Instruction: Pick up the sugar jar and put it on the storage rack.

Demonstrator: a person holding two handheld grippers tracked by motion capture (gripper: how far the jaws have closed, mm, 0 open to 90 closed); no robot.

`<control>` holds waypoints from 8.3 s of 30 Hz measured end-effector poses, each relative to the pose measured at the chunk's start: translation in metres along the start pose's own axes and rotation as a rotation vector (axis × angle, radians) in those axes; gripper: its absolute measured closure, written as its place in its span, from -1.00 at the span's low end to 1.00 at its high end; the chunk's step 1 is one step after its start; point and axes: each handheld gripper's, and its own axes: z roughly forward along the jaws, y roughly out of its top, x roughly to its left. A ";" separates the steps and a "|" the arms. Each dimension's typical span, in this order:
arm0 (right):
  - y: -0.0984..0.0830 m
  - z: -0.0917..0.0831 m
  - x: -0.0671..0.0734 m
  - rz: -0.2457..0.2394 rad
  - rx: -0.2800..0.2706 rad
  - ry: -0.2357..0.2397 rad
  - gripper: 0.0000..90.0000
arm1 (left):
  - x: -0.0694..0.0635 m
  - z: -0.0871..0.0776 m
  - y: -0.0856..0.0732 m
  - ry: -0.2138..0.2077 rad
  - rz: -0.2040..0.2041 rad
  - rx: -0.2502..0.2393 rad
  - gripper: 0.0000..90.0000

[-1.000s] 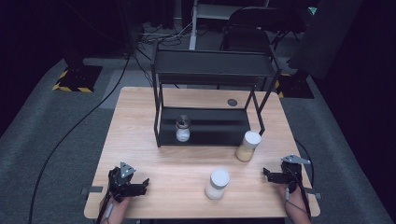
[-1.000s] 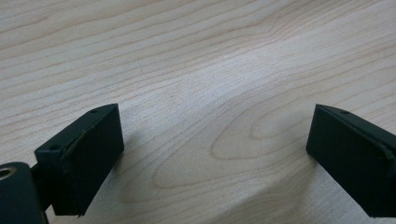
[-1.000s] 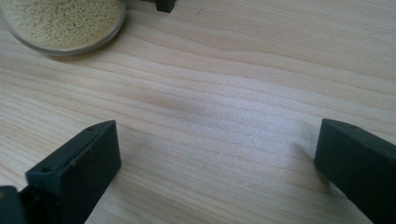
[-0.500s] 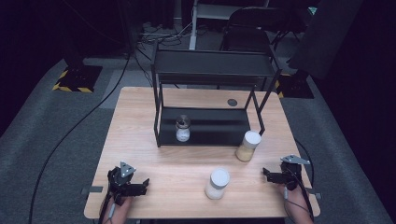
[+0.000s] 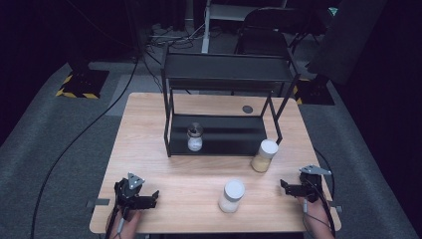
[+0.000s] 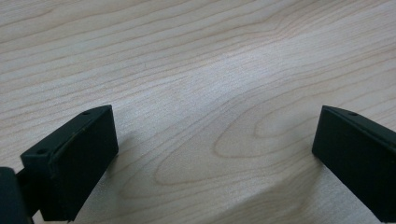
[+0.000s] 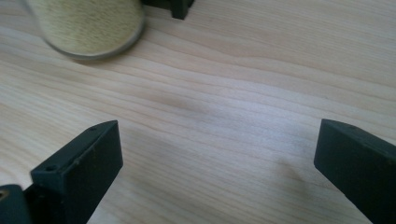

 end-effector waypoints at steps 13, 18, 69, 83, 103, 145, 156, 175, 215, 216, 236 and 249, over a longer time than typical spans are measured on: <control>0.015 -0.044 0.011 -0.050 -0.091 0.059 -0.98 | 0.000 0.000 0.000 -0.001 0.000 0.000 -0.99; 0.021 -0.057 0.016 -0.060 -0.114 0.096 -0.98 | 0.000 0.000 0.000 -0.001 0.000 0.000 -0.99; 0.056 -0.097 0.090 -0.246 -0.192 0.369 -0.98 | 0.000 0.000 0.000 0.001 -0.004 0.001 -0.99; 0.057 -0.083 0.108 -0.283 -0.171 0.433 -0.98 | 0.000 0.000 0.000 0.001 -0.004 0.001 -0.99; 0.064 -0.045 0.129 -0.306 -0.099 0.434 -0.90 | 0.000 0.000 0.000 0.001 -0.003 0.001 -0.99; 0.108 -0.047 0.139 -0.403 -0.063 0.417 -0.26 | 0.000 0.000 0.000 0.001 -0.002 0.000 -0.99; 0.130 -0.054 0.131 -0.384 -0.086 0.399 -0.26 | 0.000 0.000 0.000 0.001 -0.002 0.000 -0.99; 0.171 -0.049 0.126 -0.348 -0.114 0.373 -0.26 | 0.000 0.000 0.001 0.001 -0.002 0.001 -0.99; 0.222 0.034 0.120 -0.254 -0.100 0.277 -0.26 | -0.001 0.000 0.001 0.005 -0.005 0.002 -0.99; 0.222 0.038 0.120 -0.248 -0.097 0.276 -0.26 | -0.001 0.000 0.001 0.005 -0.005 0.002 -0.99; 0.220 0.085 0.132 -0.208 -0.050 0.239 -0.26 | -0.001 0.001 0.001 0.006 -0.006 0.002 -0.99; 0.218 0.090 0.129 -0.190 -0.047 0.234 -0.30 | -0.001 0.001 0.001 0.006 -0.006 0.002 -0.99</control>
